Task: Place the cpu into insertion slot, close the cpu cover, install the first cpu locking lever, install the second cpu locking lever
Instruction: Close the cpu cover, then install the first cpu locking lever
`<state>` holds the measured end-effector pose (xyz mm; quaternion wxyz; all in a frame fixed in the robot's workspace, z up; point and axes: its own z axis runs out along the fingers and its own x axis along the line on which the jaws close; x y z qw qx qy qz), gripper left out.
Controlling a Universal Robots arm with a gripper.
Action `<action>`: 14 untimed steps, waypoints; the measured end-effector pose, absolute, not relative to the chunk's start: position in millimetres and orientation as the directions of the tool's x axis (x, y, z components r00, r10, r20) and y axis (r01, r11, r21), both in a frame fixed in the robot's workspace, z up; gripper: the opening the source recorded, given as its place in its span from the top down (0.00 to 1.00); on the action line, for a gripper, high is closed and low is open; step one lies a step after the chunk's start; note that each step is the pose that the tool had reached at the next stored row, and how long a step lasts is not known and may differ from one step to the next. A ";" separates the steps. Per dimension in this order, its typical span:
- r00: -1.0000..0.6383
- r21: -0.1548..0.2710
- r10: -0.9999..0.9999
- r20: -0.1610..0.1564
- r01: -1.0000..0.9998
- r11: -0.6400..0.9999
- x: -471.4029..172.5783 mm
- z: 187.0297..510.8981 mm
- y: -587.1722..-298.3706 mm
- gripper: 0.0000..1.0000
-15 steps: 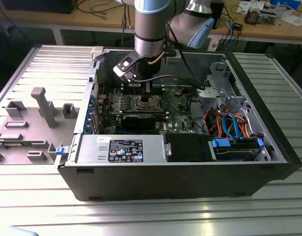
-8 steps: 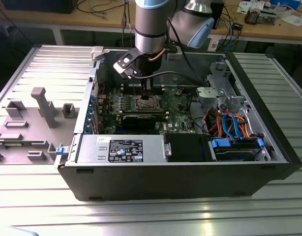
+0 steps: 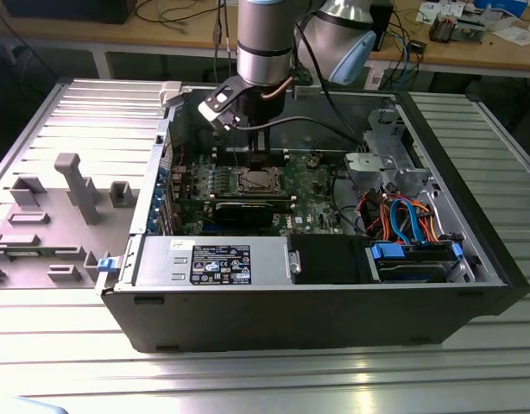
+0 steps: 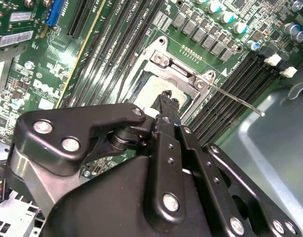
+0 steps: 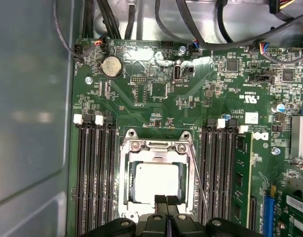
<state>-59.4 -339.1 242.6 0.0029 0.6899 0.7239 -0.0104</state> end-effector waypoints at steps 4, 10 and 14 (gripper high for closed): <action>-0.048 -0.011 0.999 -0.019 0.999 0.048 -59.4 248.9 -339.1 0.89; -0.048 -0.011 0.999 -0.018 0.999 0.048 -59.4 251.3 -339.1 0.89; -0.048 -0.011 0.999 -0.019 0.999 0.048 -59.4 251.4 -339.1 0.89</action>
